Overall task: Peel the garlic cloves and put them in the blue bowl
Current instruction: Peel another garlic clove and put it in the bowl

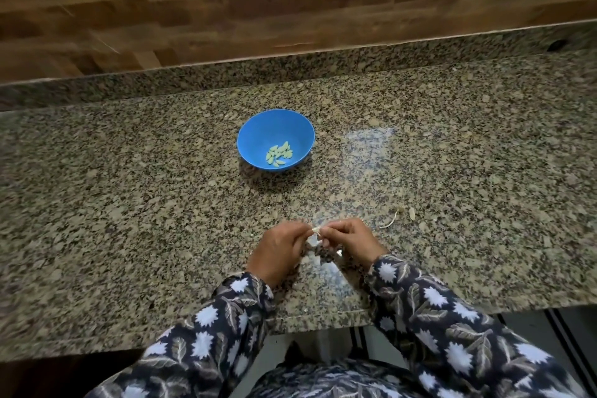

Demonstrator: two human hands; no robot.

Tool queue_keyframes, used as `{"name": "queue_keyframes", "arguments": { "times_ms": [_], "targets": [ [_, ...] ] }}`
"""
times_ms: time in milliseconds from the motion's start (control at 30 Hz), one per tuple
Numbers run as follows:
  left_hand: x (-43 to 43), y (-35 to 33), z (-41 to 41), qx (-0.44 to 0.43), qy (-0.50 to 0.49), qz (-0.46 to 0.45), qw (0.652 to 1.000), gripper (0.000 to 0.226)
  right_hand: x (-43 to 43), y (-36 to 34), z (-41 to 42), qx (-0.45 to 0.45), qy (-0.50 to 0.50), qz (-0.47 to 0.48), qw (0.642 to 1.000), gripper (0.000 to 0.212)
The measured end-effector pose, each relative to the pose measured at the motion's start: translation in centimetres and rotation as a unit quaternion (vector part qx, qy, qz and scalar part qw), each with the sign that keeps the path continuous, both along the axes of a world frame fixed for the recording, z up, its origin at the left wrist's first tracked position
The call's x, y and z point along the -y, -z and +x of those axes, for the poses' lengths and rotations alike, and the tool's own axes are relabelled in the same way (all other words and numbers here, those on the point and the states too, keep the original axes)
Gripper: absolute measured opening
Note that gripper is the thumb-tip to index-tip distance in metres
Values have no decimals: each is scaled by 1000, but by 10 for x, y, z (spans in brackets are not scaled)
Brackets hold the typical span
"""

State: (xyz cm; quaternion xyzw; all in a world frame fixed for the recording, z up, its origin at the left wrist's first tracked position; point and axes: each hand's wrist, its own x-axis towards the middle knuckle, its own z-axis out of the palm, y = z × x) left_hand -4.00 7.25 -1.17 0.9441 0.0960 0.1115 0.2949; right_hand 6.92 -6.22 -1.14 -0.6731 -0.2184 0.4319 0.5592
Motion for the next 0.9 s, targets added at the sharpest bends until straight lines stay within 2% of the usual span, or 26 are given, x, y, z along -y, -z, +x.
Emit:
{"name": "queue_keyframes", "arguments": {
  "times_ms": [67, 133, 267, 367, 467, 600, 667, 800, 900],
  "targets": [
    [4, 1, 0, -27, -91, -77, 993, 22, 0, 7, -4, 27, 46, -10, 999, 10],
    [9, 4, 1, -51, -125, -107, 985, 26, 3, 12, -7, 13, 91, -6, 996, 5],
    [16, 5, 1, -70, -142, -117, 980, 34, 9, 12, -9, 43, 96, -20, 994, 9],
    [19, 2, 0, -53, -158, -163, 972, 23, 10, 10, -11, 91, 92, -46, 990, 17],
    [19, -2, 2, -43, -155, -235, 958, 11, 10, 8, -12, 108, 83, -47, 990, 16],
    [16, -5, 5, -48, -132, -372, 917, 15, 10, 4, -11, 121, 39, -43, 991, 6],
    [14, -6, 5, -41, -147, -437, 886, 14, 11, 1, -12, 55, 43, -17, 997, 8],
    [11, -13, 5, -28, -154, -573, 805, 22, 14, -8, -8, -178, 67, 50, 980, 15],
    [12, -16, 7, -31, -147, -652, 743, 29, 14, -10, -5, -262, 64, 50, 962, 18]
  ]
}}
